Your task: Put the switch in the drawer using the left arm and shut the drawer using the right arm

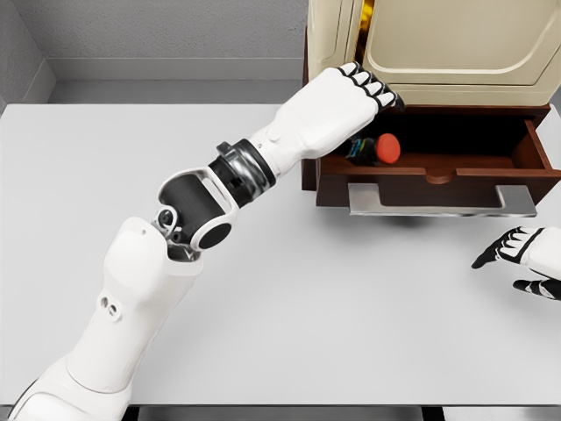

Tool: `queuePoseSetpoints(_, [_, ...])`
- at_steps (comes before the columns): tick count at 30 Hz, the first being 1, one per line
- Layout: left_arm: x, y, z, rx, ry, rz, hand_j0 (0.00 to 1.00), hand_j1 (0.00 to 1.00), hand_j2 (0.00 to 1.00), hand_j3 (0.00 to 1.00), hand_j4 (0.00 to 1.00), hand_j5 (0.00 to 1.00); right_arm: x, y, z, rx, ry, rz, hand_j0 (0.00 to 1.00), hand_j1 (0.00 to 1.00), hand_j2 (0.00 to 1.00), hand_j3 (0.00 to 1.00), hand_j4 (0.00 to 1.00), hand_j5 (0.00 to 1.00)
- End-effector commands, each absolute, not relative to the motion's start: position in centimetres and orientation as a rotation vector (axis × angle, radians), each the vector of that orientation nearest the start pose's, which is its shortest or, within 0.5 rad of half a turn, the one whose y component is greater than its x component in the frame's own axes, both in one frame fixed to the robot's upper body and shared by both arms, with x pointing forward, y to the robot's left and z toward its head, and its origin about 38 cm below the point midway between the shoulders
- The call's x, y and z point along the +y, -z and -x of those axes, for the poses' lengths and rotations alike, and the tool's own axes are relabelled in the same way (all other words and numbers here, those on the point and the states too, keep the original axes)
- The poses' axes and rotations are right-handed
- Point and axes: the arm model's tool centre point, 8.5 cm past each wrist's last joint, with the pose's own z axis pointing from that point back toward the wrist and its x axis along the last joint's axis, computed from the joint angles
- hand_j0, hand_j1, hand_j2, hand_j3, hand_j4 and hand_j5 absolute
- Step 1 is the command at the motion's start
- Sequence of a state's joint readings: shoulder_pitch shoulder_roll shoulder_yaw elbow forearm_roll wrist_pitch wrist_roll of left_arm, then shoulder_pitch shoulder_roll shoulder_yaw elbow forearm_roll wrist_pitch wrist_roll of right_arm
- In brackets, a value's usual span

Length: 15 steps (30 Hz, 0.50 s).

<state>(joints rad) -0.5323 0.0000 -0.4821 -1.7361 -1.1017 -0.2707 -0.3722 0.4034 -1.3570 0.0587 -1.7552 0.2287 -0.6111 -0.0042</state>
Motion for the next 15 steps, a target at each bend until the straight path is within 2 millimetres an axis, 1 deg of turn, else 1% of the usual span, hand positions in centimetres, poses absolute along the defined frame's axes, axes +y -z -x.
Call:
queuePoseSetpoints(1, [2.2, -28.0, -40.1, 2.580, -2.152, 0.951, 0.70, 0.70, 0.70, 0.70, 0.70, 0.70, -42.0, -20.3, -28.0, -1.411, -1.838, 0.358, 0.71, 0.71, 0.71, 0.71, 0.71, 0.71])
queuePoseSetpoints(3, [2.2, -28.1, -40.0, 2.582, -2.146, 0.952, 0.72, 0.72, 0.72, 0.72, 0.72, 0.72, -42.0, -20.3, -28.0, -1.410, -1.839, 0.358, 0.71, 0.71, 0.71, 0.71, 0.71, 0.71])
queuePoseSetpoints(5, [2.3, -28.2, -39.9, 2.586, -2.138, 0.951, 0.77, 0.77, 0.77, 0.77, 0.77, 0.77, -42.0, -20.3, -28.0, -1.410, -1.839, 0.358, 0.71, 0.71, 0.71, 0.71, 0.71, 0.71])
queuePoseSetpoints(10, [2.2, -29.0, -39.0, 2.602, -2.093, 0.933, 0.94, 0.94, 0.94, 0.94, 0.94, 0.94, -42.0, -20.3, -28.0, -1.411, -1.840, 0.357, 0.71, 0.71, 0.71, 0.71, 0.71, 0.71])
queuePoseSetpoints(11, [2.2, -29.4, -38.6, 2.606, -2.065, 0.920, 1.00, 1.00, 1.00, 1.00, 1.00, 1.00, -42.0, -20.3, -28.0, -1.411, -1.840, 0.357, 0.71, 0.71, 0.71, 0.71, 0.71, 0.71])
queuePoseSetpoints(12, [2.2, -29.3, -38.4, 2.631, -2.060, 0.873, 1.00, 1.00, 1.00, 1.00, 1.00, 1.00, -42.0, -20.3, -28.0, -1.411, -1.840, 0.357, 0.71, 0.71, 0.71, 0.71, 0.71, 0.71])
queuePoseSetpoints(13, [2.0, -29.5, -38.0, 2.644, -2.031, 0.782, 1.00, 1.00, 1.00, 1.00, 1.00, 1.00, -41.9, -20.3, -28.0, -1.413, -1.839, 0.356, 0.71, 0.71, 0.71, 0.71, 0.71, 0.71])
queuePoseSetpoints(14, [2.0, -29.7, -37.4, 2.620, -1.993, 0.700, 1.00, 1.00, 1.00, 1.00, 1.00, 1.00, -41.9, -20.4, -28.0, -1.412, -1.840, 0.356, 0.71, 0.71, 0.71, 0.71, 0.71, 0.71])
queuePoseSetpoints(15, [2.7, -30.4, -37.0, 2.643, -1.910, 0.585, 1.00, 1.00, 1.00, 1.00, 1.00, 1.00, -41.9, -20.4, -28.0, -1.413, -1.840, 0.358, 0.71, 0.71, 0.71, 0.71, 0.71, 0.71])
